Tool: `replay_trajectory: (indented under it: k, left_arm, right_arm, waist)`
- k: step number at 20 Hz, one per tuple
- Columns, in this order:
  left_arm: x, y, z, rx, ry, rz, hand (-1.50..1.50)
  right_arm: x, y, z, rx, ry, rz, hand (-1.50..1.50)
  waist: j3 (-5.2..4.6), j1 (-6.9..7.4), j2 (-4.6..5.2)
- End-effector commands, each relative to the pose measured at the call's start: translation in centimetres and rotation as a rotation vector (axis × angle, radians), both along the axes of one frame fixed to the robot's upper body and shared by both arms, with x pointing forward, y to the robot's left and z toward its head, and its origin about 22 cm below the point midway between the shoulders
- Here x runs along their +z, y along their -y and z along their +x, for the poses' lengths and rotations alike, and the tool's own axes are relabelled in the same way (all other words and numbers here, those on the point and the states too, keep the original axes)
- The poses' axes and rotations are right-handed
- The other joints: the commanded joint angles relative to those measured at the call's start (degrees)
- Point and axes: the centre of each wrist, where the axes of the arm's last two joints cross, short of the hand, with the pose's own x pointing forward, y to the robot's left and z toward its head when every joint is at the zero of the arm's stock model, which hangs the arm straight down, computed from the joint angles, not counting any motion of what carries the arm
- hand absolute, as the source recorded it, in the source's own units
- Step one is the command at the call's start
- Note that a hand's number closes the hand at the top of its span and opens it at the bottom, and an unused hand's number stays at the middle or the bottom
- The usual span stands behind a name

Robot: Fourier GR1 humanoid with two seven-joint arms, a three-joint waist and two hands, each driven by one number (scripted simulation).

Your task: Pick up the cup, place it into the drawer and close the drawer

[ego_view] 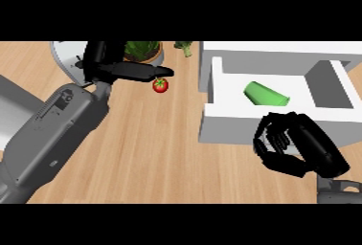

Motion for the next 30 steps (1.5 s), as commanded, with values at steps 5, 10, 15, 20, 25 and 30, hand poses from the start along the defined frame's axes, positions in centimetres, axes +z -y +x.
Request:
replay_trajectory:
  k: [5, 10, 15, 20, 25, 30]
  left_arm:
    - [-0.8, -4.9, -2.2, 0.031, 0.004, -0.005, -1.5]
    - [-3.0, -7.3, -4.3, 0.049, -0.027, 0.004, -1.5]
    - [-4.4, -11.1, -5.2, 0.046, -0.01, -0.009, -1.5]
    - [-2.9, -13.0, -5.2, 0.05, -0.003, -0.018, -1.5]
    - [-3.9, -12.0, -5.7, 0.013, -0.002, -0.029, -1.5]
    - [-4.7, -12.3, -5.6, -0.011, -0.007, -0.058, -1.5]
  right_arm:
    - [-5.6, -2.1, 4.1, 0.008, 0.024, -0.333, 1.5]
    - [-7.2, -4.1, 7.9, 0.019, 0.024, -0.389, 1.5]
    - [-8.9, -4.0, 11.5, -0.009, -0.005, -0.379, 1.5]
    - [-9.6, -2.0, 13.8, -0.016, -0.056, -0.355, 1.5]
    - [-7.1, -1.2, 16.5, -0.044, -0.11, -0.348, 1.5]
    - [-4.8, 1.6, 17.6, -0.099, -0.107, -0.31, 1.5]
  waist:
    - [0.06, 0.34, 0.27]
    - [0.05, -0.35, 0.33]
    - [0.04, -0.11, 0.64]
    - [0.08, 0.02, 0.89]
    - [0.13, 1.4, 1.49]
    - [0.15, 2.75, 2.49]
